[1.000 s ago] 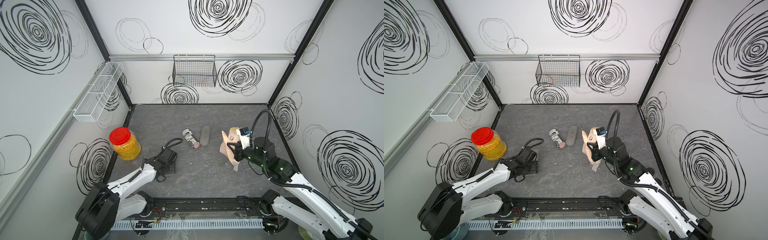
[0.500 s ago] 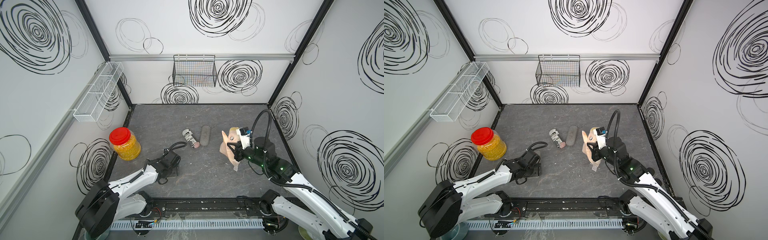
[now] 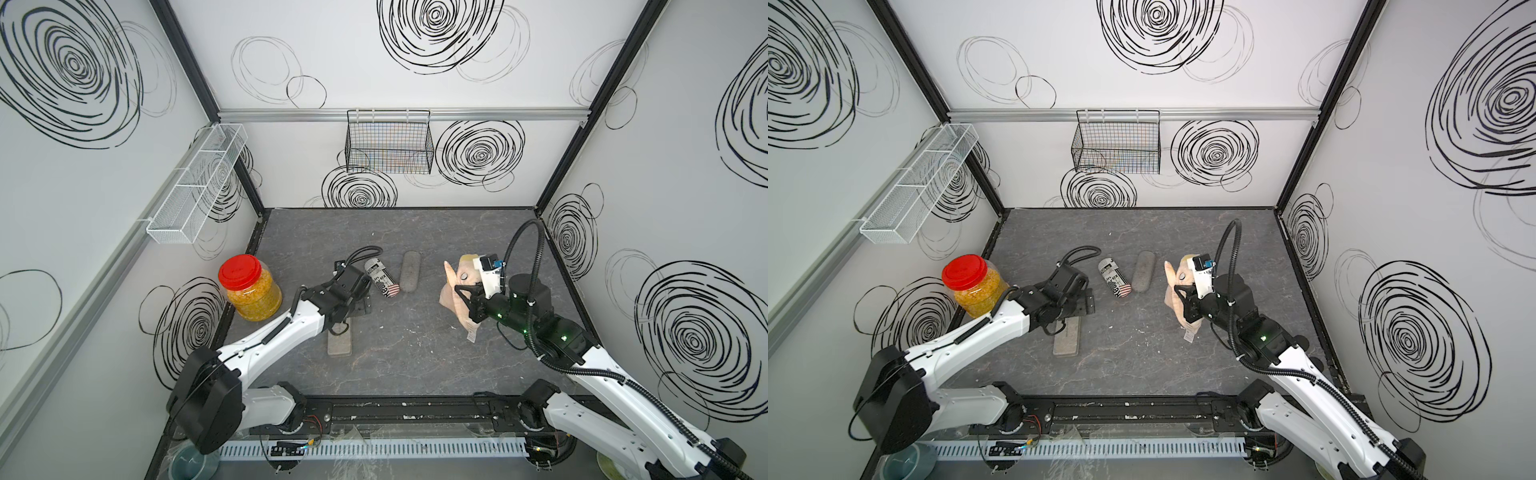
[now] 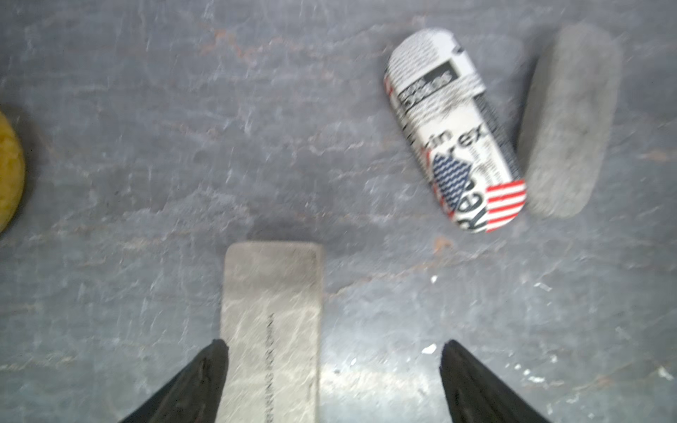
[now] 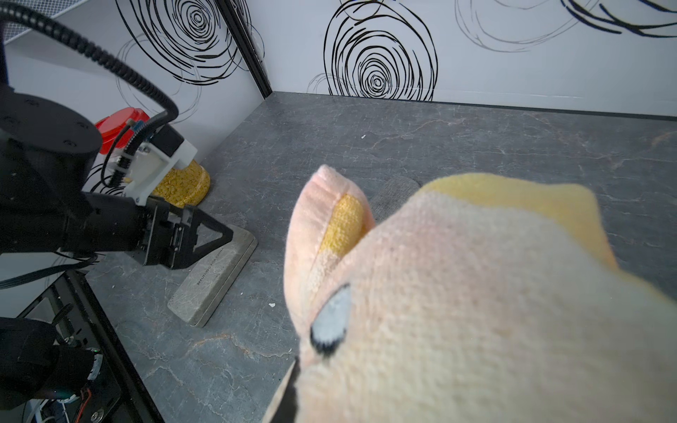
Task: Wipe the eyeglass case
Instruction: Pick up the eyeglass case from the center of the board.
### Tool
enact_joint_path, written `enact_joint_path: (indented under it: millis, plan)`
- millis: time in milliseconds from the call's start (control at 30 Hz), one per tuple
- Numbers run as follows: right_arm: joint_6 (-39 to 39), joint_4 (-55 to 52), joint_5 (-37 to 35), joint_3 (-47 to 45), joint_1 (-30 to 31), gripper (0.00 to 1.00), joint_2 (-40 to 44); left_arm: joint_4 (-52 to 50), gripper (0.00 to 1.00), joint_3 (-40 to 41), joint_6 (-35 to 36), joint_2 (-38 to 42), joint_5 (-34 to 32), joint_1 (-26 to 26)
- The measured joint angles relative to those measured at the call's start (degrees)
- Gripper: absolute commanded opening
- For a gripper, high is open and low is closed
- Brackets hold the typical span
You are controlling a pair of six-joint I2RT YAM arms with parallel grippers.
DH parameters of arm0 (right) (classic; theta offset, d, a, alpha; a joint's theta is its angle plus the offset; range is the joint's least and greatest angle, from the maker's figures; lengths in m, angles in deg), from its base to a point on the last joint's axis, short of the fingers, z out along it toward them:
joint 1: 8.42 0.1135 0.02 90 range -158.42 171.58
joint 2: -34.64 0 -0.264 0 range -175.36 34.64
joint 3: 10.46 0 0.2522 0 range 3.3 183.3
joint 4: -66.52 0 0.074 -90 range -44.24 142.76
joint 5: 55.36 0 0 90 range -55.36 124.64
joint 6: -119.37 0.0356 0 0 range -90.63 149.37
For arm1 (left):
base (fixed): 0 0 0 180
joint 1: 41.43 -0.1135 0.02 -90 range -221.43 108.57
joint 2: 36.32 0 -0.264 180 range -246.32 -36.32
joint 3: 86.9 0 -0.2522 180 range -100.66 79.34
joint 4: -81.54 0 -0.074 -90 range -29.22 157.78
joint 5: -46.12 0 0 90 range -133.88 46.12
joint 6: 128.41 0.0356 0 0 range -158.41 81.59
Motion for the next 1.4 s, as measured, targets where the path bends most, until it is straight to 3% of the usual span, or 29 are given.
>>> enact_joint_path:
  millis: [267, 567, 833, 1233, 1400]
  plan:
    - [1.0, -0.5, 0.0, 0.0, 0.0, 0.05, 2.7, 2.6, 0.97, -15.8, 0.0, -21.5, -0.6, 0.5]
    - [1.2, -0.9, -0.5, 0.0, -0.1, 0.06, 3.5, 6.2, 0.97, -26.2, -2.1, -35.7, -0.4, 2.5]
    - [1.2, -2.0, -0.9, -0.3, -0.1, 0.06, 3.5, 7.1, 0.92, -27.2, -2.9, -38.8, -0.9, 2.8]
    - [1.2, -2.0, -0.8, -0.8, -0.1, 0.06, 2.5, 8.3, 0.91, -20.8, -1.5, -37.6, -1.3, 0.2]
    - [1.2, -2.0, -0.8, -0.8, -0.1, 0.06, 2.1, 9.5, 0.83, -20.9, 0.7, -37.6, -0.7, -0.7]
